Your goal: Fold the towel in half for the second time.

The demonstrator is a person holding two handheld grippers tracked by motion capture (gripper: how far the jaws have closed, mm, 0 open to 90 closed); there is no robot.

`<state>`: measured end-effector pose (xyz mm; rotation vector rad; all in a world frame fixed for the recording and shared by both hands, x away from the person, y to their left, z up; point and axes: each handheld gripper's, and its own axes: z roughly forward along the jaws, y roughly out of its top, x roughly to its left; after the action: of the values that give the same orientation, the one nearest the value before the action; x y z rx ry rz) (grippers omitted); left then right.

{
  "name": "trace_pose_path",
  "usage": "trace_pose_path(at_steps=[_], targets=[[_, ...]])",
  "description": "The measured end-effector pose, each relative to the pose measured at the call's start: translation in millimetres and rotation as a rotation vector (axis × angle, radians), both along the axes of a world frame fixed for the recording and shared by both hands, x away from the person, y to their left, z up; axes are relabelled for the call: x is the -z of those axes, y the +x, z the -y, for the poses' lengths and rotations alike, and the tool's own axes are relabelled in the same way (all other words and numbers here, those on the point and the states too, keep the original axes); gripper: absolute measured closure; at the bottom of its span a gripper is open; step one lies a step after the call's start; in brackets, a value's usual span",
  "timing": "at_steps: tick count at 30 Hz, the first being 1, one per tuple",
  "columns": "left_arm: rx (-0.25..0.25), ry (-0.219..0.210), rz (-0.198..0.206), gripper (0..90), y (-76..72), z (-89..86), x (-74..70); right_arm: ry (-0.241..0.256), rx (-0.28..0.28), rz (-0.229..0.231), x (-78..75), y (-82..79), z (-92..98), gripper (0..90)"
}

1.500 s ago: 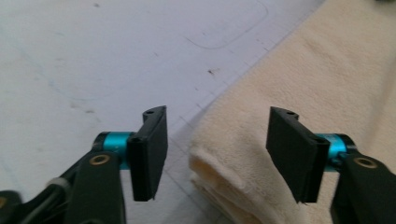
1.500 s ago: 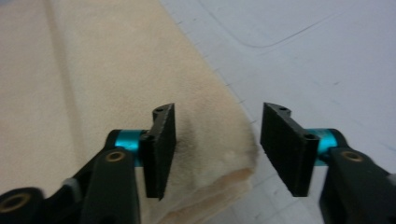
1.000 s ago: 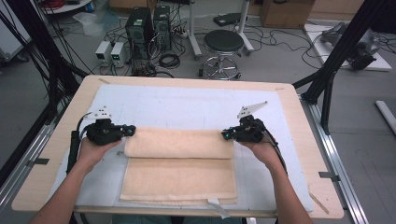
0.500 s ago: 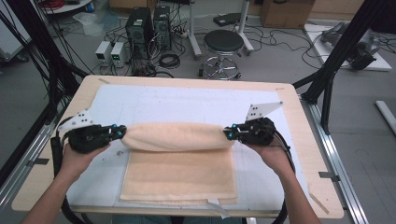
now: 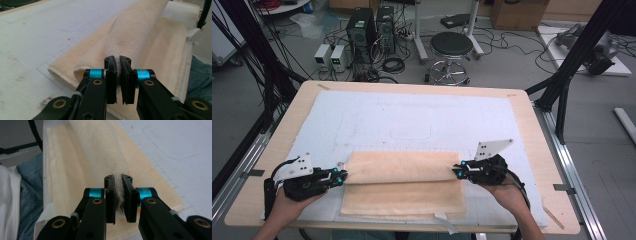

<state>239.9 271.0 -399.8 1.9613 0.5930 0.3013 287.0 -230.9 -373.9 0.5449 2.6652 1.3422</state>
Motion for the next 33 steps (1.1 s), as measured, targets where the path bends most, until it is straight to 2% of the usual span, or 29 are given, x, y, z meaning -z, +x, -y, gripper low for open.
trace_pose_path(at_steps=[4,17,25,31,33], targets=[[0.025,0.034,-0.010,83.9,-8.1,2.3,6.6,-0.003,-0.006,-0.009,10.1,-9.1,2.6,82.3],[0.066,0.059,-0.033,84.0,-31.4,4.0,19.6,-0.027,-0.033,-0.023,25.1,-33.4,9.0,81.6],[0.082,0.092,-0.042,83.9,-38.1,3.3,26.2,-0.030,-0.061,-0.039,34.7,-42.7,9.3,81.2],[0.092,0.099,-0.052,83.2,-41.0,1.5,28.4,-0.029,-0.088,-0.045,38.4,-49.4,8.4,80.8],[0.117,0.095,-0.077,79.2,-42.0,1.6,29.7,-0.040,-0.100,-0.065,40.0,-51.3,7.7,76.3]])
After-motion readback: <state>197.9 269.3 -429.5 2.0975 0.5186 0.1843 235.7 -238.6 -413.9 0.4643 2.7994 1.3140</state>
